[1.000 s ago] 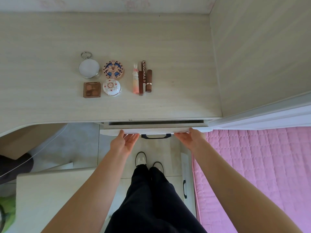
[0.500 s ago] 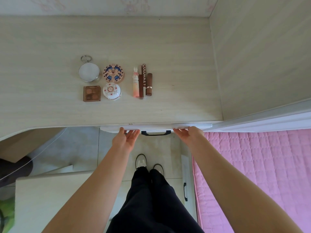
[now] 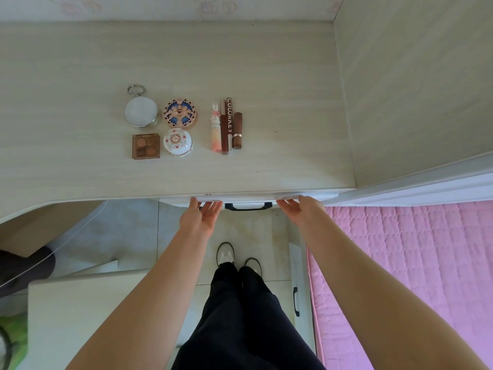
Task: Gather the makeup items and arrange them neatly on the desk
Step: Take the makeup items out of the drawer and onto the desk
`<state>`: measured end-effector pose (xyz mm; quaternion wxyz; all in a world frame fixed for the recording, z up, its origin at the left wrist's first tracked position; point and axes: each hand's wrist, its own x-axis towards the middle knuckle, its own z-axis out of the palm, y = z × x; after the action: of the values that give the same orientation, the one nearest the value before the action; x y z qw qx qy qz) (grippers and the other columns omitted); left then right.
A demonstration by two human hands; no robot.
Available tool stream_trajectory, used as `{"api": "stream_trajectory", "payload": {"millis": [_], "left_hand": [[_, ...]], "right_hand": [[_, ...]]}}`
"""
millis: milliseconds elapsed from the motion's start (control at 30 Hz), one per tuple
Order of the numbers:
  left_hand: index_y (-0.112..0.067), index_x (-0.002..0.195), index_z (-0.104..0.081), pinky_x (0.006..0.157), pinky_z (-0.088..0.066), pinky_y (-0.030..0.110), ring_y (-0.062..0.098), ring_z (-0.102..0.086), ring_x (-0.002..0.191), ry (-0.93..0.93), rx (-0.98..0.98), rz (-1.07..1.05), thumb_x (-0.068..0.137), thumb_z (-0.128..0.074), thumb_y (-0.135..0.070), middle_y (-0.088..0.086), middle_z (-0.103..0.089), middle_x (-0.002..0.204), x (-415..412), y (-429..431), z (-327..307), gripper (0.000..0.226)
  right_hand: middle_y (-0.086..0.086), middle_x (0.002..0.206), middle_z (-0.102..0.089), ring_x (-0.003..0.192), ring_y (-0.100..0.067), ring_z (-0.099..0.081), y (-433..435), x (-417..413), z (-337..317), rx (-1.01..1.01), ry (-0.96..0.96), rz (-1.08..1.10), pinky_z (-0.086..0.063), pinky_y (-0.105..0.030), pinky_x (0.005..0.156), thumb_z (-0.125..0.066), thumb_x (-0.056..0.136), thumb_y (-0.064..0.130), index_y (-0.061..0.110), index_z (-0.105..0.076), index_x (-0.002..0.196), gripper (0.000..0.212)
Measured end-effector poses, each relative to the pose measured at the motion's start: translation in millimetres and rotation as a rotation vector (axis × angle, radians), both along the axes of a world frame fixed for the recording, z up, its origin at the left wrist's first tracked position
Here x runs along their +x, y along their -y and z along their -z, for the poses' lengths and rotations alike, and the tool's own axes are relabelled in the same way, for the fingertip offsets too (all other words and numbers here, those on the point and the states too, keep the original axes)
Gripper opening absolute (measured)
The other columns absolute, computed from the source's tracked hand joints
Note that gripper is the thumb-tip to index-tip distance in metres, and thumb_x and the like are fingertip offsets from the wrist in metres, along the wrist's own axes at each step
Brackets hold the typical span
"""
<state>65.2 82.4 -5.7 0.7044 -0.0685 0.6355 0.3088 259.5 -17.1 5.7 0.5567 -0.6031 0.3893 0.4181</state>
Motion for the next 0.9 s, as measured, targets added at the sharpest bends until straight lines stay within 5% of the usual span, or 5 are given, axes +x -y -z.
{"api": "stream_trajectory", "payload": {"millis": [267, 367, 467, 667, 900], "left_hand": [[0.000, 0.130, -0.045, 0.091, -0.049, 0.050, 0.040, -0.054, 0.119, 0.066, 0.002, -0.005, 0.102, -0.045, -0.017, 0.024, -0.052, 0.131, 4.2, -5.7, 0.3, 0.033], [0.001, 0.116, -0.050, 0.087, -0.050, 0.045, 0.039, -0.055, 0.118, 0.060, 0.001, 0.022, 0.101, -0.045, -0.013, 0.022, -0.054, 0.129, 2.4, -1.3, -1.9, 0.021], [0.002, 0.118, -0.051, 0.083, -0.052, 0.041, 0.038, -0.060, 0.111, 0.005, 0.025, 0.118, 0.099, -0.048, -0.009, 0.021, -0.058, 0.125, -1.4, 5.1, -3.3, 0.022], [-0.004, 0.120, -0.054, 0.076, -0.053, 0.032, 0.027, -0.065, 0.101, -0.181, 0.197, 0.556, 0.097, -0.051, -0.015, 0.012, -0.066, 0.111, -5.4, 22.5, -11.5, 0.026], [-0.017, 0.104, -0.065, 0.081, -0.048, 0.032, 0.016, -0.061, 0.092, -0.581, 0.638, 1.237, 0.095, -0.051, -0.021, 0.002, -0.069, 0.109, -8.0, 52.6, -16.3, 0.017]], "right_hand": [[-0.020, 0.151, -0.031, 0.133, -0.042, -0.039, 1.8, 13.7, 33.7, 0.129, -0.077, 0.025, -0.036, -0.055, 0.106, -0.014, 0.103, 0.014, 0.010, -0.020, 0.150, 0.047], [-0.016, 0.145, -0.040, 0.118, -0.035, -0.052, 7.1, 9.3, 36.2, 0.135, -0.004, -0.191, -0.059, -0.040, 0.062, -0.029, 0.101, 0.013, 0.008, -0.029, 0.145, 0.044], [-0.015, 0.137, -0.048, 0.102, -0.028, -0.059, 12.1, 7.5, 31.4, 0.127, 0.032, -0.303, -0.055, -0.036, 0.060, -0.036, 0.098, 0.009, 0.004, -0.035, 0.141, 0.043], [-0.007, 0.104, -0.055, 0.083, -0.020, -0.057, 31.9, -1.1, 13.9, -0.021, 0.234, -0.600, -0.052, -0.031, 0.069, -0.049, 0.091, 0.007, 0.005, -0.047, 0.131, 0.040], [-0.007, 0.114, -0.062, 0.086, -0.019, -0.058, 77.3, -28.0, -10.3, -0.274, 0.710, -1.217, -0.039, -0.018, 0.057, -0.039, 0.097, 0.013, 0.008, -0.050, 0.131, 0.037]]}}
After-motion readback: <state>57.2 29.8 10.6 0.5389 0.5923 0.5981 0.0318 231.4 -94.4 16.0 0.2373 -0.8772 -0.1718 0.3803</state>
